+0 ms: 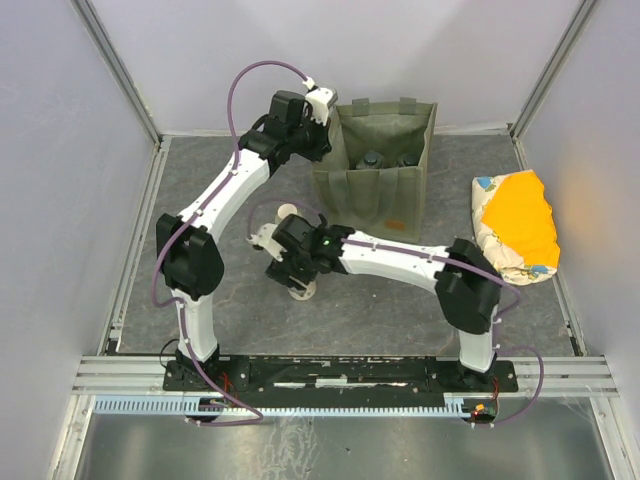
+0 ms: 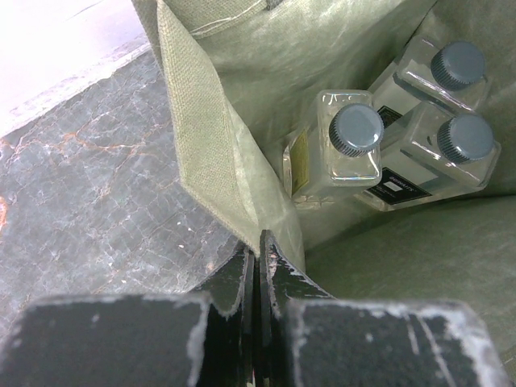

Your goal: Place the personal care products into the canvas bag

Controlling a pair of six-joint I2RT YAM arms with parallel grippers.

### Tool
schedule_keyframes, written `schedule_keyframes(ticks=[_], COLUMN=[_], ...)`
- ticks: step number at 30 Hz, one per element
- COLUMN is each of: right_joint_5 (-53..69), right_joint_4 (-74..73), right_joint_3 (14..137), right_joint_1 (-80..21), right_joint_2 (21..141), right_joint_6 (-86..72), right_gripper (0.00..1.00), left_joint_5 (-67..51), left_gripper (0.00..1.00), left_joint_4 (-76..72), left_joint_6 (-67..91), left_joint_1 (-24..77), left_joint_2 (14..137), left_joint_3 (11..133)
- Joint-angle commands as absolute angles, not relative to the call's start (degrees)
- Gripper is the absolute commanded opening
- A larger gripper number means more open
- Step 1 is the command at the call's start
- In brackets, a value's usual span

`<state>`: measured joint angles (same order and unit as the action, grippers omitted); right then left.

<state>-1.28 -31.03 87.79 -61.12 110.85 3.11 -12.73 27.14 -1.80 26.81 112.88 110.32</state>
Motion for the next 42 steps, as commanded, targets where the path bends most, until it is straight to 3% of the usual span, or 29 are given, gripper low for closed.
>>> schedule_keyframes(ticks=[1, 10, 17, 29, 34, 42], right_joint_5=[-5.2, -9.8, -12.3, -11.1, -9.0, -8.2], right_joint_4=[-34.1, -42.8, -52.2, -57.0, -51.8, -45.1], right_joint_3=[84.5, 81.6, 94.0, 129.1, 133.1, 129.8], right_joint_1=[-61.4, -59.7, -54.0, -42.6, -37.8, -34.8], right_joint_2=[99.0, 86.0, 82.6, 92.1, 97.5, 104.0], right_joint_6=[-1.3, -11.4, -13.1, -8.0, -6.4, -4.2], right_gripper=[0.0, 0.0, 0.0, 0.0, 0.0, 0.0], left_joint_5=[-14.8, -15.0, -14.8, -15.3, -14.6, -16.6], left_gripper=[0.03, 0.03, 0.03, 0.03, 0.03, 0.03], left_joint_4=[27.9, 27.1, 27.0, 26.4, 24.0, 24.6], left_joint_6=[-4.0, -3.5, -3.6, -3.2, -2.1, -1.6], left_joint_1=[25.4, 24.4, 24.1, 24.0, 23.9, 23.9], left_joint_2=[110.1, 109.9, 110.1, 110.2, 109.2, 107.6], left_joint_3=[111.2, 110.5, 110.4, 109.8, 107.6, 107.2])
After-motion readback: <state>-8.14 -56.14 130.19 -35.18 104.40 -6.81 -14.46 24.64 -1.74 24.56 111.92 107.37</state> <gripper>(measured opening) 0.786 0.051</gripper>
